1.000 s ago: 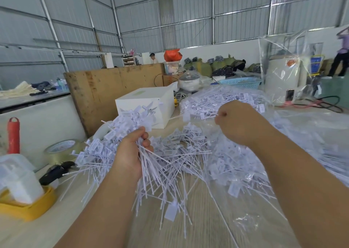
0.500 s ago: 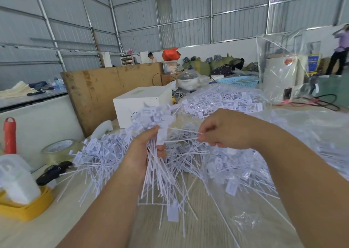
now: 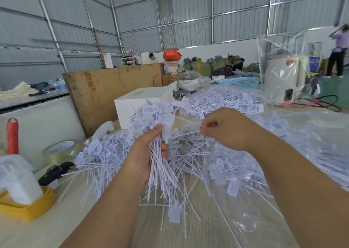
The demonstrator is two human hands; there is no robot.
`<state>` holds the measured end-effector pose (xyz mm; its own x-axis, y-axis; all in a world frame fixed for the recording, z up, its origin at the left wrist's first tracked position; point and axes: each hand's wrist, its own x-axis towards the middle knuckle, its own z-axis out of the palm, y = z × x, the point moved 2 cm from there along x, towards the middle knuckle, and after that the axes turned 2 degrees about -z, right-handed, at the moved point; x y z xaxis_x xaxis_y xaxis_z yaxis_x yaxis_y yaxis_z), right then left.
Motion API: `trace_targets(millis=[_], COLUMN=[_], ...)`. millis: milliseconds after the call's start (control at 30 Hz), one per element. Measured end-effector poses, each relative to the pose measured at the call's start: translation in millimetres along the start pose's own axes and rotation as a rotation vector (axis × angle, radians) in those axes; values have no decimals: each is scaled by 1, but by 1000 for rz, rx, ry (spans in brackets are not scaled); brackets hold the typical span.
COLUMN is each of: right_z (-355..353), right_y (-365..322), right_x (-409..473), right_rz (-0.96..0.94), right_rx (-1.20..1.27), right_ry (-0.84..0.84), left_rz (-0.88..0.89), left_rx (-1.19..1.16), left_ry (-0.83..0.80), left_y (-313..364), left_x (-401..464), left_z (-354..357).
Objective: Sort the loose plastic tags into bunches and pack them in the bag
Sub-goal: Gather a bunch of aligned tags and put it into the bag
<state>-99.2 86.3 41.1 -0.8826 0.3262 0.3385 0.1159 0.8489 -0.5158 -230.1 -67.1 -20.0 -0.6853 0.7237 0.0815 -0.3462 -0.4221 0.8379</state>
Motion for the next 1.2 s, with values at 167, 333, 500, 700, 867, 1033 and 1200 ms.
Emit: trace_targets(millis=[167, 333, 500, 700, 867, 1033, 1200], right_z=[5, 4, 7, 36, 65, 68, 54], right_y=[-3, 4, 11, -16, -32, -23, -4], right_x=[0, 3, 5, 1, -1, 0, 3], right_rz=[42, 160, 337, 294, 160, 110, 38], right_rx=[206, 513, 702, 523, 410, 364, 206], right_ry=[74, 153, 191, 117, 94, 156, 270], left_rz=[11, -12, 14, 77, 167, 173, 111], left_rx=[-14, -71, -57, 243, 246, 214, 166], left_ry=[-8, -20, 11, 57, 187, 227, 263], left_y=[2, 2, 4, -8, -6, -1, 3], left_x=[1, 3, 2, -1, -2, -2, -2], left_z=[-3, -4, -5, 8, 13, 11, 5])
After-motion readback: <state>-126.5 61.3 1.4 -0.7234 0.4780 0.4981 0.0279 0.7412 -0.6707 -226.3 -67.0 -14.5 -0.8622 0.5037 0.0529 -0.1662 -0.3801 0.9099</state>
